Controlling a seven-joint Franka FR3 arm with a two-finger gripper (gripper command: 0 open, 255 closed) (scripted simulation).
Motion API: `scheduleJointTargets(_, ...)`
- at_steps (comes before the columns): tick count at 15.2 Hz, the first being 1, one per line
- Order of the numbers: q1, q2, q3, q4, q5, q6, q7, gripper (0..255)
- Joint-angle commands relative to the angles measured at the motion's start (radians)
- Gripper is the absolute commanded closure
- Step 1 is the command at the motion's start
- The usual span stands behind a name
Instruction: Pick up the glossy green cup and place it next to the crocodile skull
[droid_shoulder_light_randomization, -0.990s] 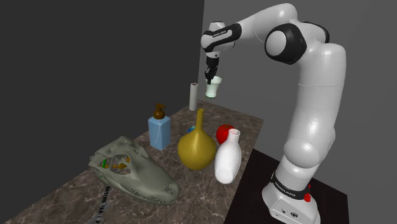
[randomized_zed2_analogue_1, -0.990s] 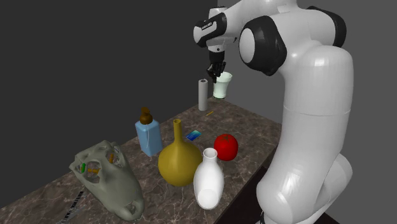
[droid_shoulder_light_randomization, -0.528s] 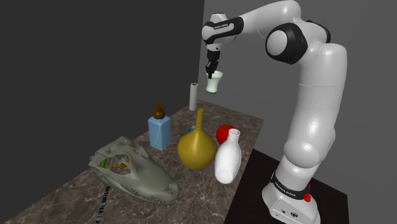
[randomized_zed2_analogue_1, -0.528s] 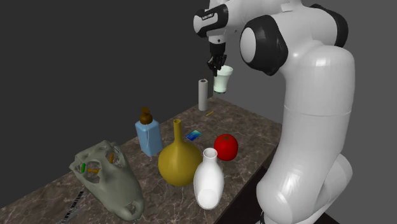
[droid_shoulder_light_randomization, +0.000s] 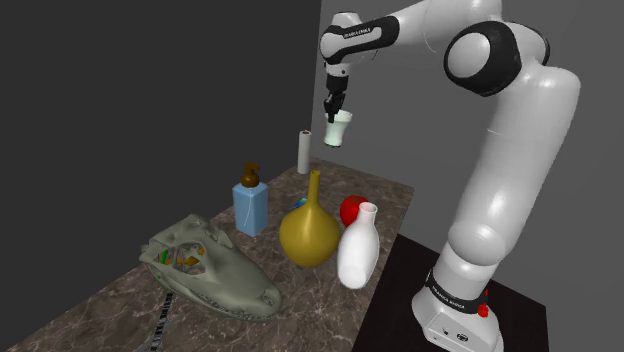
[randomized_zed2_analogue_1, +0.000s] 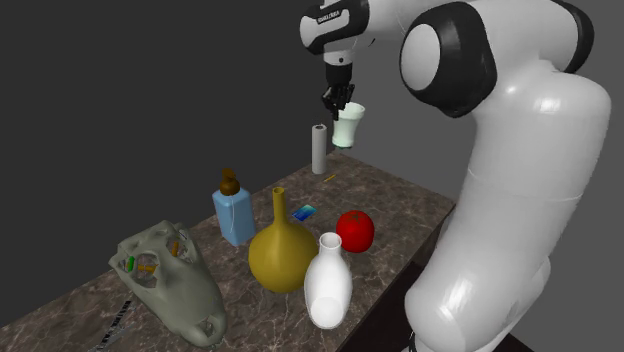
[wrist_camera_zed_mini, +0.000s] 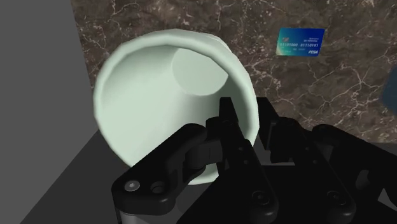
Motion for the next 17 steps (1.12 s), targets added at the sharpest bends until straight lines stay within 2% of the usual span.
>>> scheduleJointTargets(1,0.017,-0.073,0.011,-0.084,-0.022,0.012,0.033,255)
scheduleJointTargets(9,0.07,-0.344,0.092,-0.378,-0.078,0.026,0.188,255)
scheduleJointTargets(17,0.116,-0.583,0.2,-0.591,-0.069,-0.014,0.337,255)
